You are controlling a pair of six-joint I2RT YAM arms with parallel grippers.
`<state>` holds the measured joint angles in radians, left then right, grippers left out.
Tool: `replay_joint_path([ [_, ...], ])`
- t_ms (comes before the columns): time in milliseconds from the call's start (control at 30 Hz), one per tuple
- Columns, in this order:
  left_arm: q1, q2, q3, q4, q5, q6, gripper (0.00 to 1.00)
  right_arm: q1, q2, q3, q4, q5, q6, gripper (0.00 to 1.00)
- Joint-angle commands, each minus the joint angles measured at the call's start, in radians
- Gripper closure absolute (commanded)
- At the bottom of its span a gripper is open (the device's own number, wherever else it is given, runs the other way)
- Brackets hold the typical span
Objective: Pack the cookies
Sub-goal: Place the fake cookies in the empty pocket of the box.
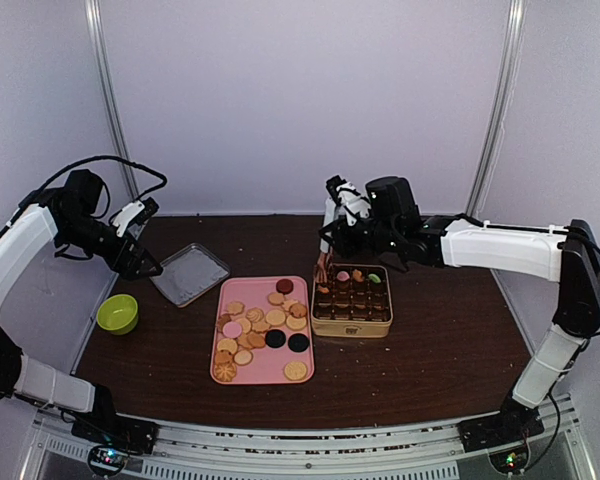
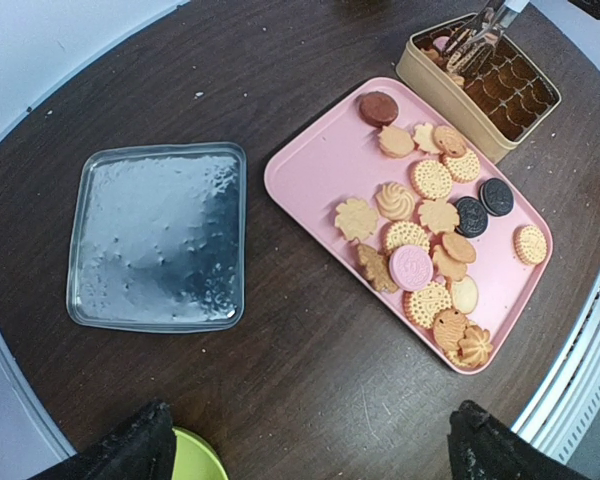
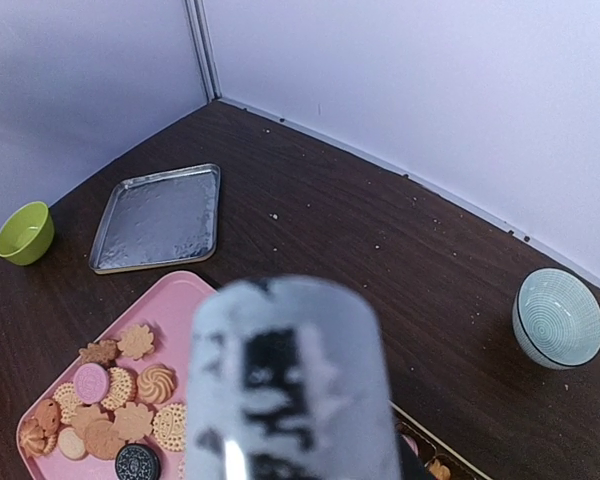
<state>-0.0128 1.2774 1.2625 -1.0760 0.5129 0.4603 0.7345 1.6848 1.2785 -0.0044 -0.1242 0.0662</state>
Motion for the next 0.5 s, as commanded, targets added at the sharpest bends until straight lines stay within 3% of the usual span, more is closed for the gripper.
replay_joint_path([
  [0, 0.009, -0.002, 0.02, -0.007, 0.017, -0.001, 0.02, 0.002, -0.058, 0.019, 0.037, -0.007, -0.01, 0.67],
  [267, 0.009, -0.004, 0.017, -0.007, 0.011, 0.0, 0.02, 0.023, -0.082, 0.018, 0.044, 0.009, -0.017, 0.74],
  [467, 0.008, 0.002, 0.024, -0.008, 0.01, -0.002, 0.02, 0.116, -0.129, 0.041, 0.036, 0.063, -0.044, 0.73],
])
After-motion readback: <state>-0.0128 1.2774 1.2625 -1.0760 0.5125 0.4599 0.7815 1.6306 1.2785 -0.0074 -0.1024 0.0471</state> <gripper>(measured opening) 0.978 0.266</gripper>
